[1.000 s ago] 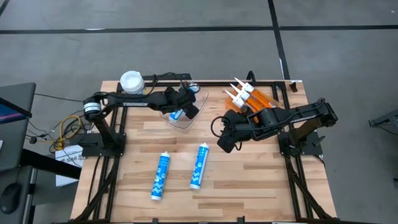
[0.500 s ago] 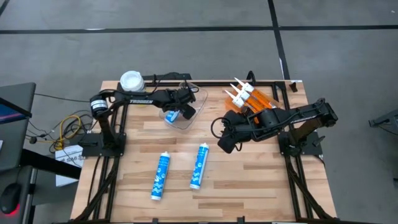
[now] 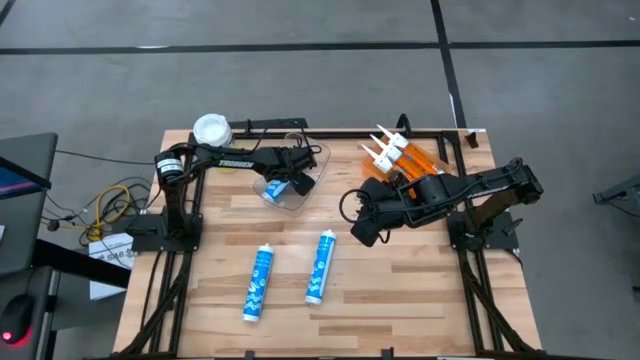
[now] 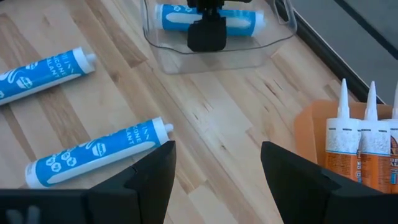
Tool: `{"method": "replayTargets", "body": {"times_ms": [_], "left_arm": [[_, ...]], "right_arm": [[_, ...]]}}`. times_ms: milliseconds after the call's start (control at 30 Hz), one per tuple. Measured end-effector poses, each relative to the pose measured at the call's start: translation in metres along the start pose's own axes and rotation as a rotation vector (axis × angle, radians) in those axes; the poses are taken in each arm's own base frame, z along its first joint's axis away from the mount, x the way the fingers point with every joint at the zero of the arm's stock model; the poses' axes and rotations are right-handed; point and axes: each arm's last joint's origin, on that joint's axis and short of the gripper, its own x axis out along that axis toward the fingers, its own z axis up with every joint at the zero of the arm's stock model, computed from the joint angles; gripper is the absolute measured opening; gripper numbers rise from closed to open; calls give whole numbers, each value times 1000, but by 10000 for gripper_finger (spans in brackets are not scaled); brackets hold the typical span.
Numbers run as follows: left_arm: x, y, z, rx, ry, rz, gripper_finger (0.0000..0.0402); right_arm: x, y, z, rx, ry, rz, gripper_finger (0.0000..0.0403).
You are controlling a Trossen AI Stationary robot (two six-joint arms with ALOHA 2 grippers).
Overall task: Pick & place silicon tubes, Sealant and Lysol wipes
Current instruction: Put the right blue sealant into the transparent bin, then put the left blue sealant into the transparent bin
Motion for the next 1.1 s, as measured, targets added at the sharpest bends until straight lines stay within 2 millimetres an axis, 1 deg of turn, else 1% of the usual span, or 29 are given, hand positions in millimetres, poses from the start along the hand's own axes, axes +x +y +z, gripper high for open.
{"method": "replayTargets", "body": {"times_ms": [100,267,367,433,533,633,733,833,900,1000,1100], "left_arm": [[0,0,0,-1,1,-8,260],[-1,0,0,2,3,-7,272],[-12,2,6,5,4,-11,274],[-26,4,15,4,-5,-14,274],[-54,8,31,4,-16,-16,275],[-95,10,47,-6,-73,-42,275],[-142,9,53,-25,-127,-100,275],[-184,5,43,-51,-133,-174,275],[-206,0,29,-61,-112,-222,275],[-229,-10,1,-40,-44,-246,275],[-244,-21,-29,11,17,-204,275]], "right_arm": [[0,0,0,0,0,0,227],[0,0,0,0,0,0,227],[0,0,0,0,0,0,227],[0,0,0,0,0,0,227],[0,0,0,0,-1,0,227],[0,0,0,-4,-2,-3,227],[0,-1,0,-9,-14,-19,227],[0,-1,0,-12,-16,-26,227],[0,-1,0,-31,-28,-41,227],[-3,-1,-2,-62,-82,-113,227],[-7,-2,-7,-109,-157,-233,227]]}}
